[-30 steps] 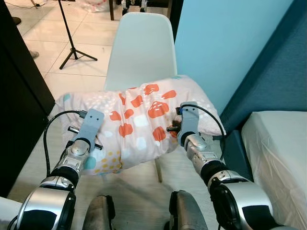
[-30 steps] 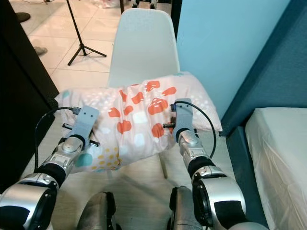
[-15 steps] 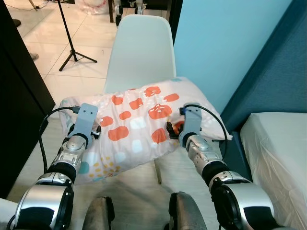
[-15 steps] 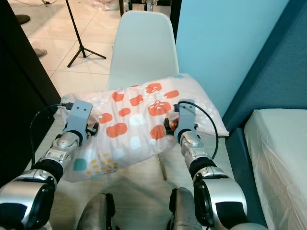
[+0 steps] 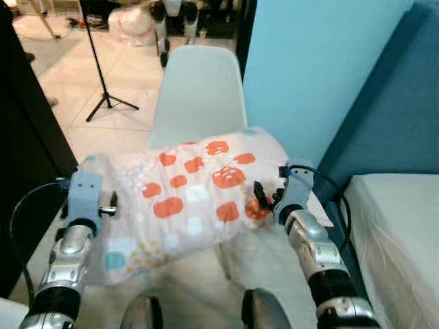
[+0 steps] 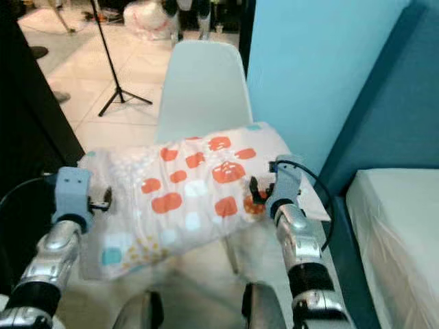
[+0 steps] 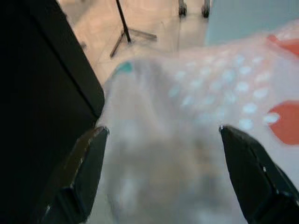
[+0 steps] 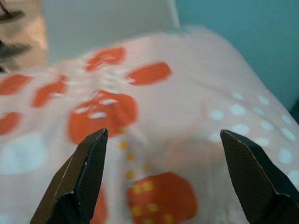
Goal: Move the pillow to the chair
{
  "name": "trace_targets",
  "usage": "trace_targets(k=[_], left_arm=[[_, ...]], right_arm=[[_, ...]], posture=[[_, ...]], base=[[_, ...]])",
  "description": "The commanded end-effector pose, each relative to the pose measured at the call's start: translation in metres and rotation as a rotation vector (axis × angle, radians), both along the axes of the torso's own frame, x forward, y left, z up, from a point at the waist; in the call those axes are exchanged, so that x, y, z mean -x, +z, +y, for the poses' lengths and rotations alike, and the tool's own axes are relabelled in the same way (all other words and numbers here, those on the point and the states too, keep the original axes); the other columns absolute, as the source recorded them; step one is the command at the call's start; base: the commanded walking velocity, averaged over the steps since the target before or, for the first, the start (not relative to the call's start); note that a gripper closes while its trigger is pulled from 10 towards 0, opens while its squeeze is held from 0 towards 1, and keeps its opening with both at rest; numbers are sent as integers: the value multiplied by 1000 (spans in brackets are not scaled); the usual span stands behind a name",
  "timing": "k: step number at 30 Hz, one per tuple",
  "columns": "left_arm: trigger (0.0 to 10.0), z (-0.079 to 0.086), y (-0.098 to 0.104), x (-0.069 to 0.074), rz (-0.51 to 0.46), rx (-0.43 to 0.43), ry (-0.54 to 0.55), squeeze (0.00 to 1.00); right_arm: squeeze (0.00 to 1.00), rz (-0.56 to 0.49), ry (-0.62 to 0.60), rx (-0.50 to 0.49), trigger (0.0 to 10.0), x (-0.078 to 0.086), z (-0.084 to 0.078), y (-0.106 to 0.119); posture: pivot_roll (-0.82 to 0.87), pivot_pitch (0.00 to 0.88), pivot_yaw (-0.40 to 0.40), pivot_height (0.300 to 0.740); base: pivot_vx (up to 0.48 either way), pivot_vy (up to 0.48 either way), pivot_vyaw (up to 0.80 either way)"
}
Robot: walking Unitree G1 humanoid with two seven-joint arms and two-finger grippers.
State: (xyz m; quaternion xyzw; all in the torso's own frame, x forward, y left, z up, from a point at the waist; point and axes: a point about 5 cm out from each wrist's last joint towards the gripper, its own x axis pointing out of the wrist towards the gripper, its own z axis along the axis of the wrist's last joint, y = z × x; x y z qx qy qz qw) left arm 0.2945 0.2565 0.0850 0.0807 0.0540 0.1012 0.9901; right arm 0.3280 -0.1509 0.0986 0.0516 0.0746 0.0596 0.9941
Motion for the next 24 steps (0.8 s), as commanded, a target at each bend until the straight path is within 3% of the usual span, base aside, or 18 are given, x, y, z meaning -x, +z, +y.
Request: trace_targets(k=[1, 5, 6, 7, 10, 15, 24], left_arm=[[10000, -4, 0, 5, 0, 43, 11, 0], [10000, -10, -2, 9, -3, 83, 26, 0], [10000, -18, -2, 7, -6, 85, 34, 0], [10000, -28, 1, 3, -22, 60, 31, 0], [10000, -35, 3, 0, -34, 41, 27, 0], [10000, -68, 24, -10, -101, -68, -114, 0], [10000, -73, 31, -13, -87, -119, -151, 0]], right_arm=[[0, -80, -20, -15, 10000, 1, 0, 13], [0, -130, -34, 37, 10000, 0, -1, 16], [0, -170, -24, 81, 10000, -2, 0, 17], [0, -184, -12, 85, 10000, -5, 3, 16], [0, -190, -5, 81, 10000, -7, 4, 15], [0, -69, 37, 58, 10000, -8, 9, 7], [0, -30, 52, 53, 10000, -5, 16, 7]], posture=[[56, 1, -82, 610], [57, 0, -84, 610], [56, 0, -89, 610], [58, 0, -89, 610], [58, 0, -88, 610], [65, 0, -88, 610], [61, 0, -91, 630]], base=[[0, 0, 0], [0, 0, 0], [0, 0, 0], [0, 0, 0], [0, 0, 0], [0, 0, 0], [0, 0, 0]])
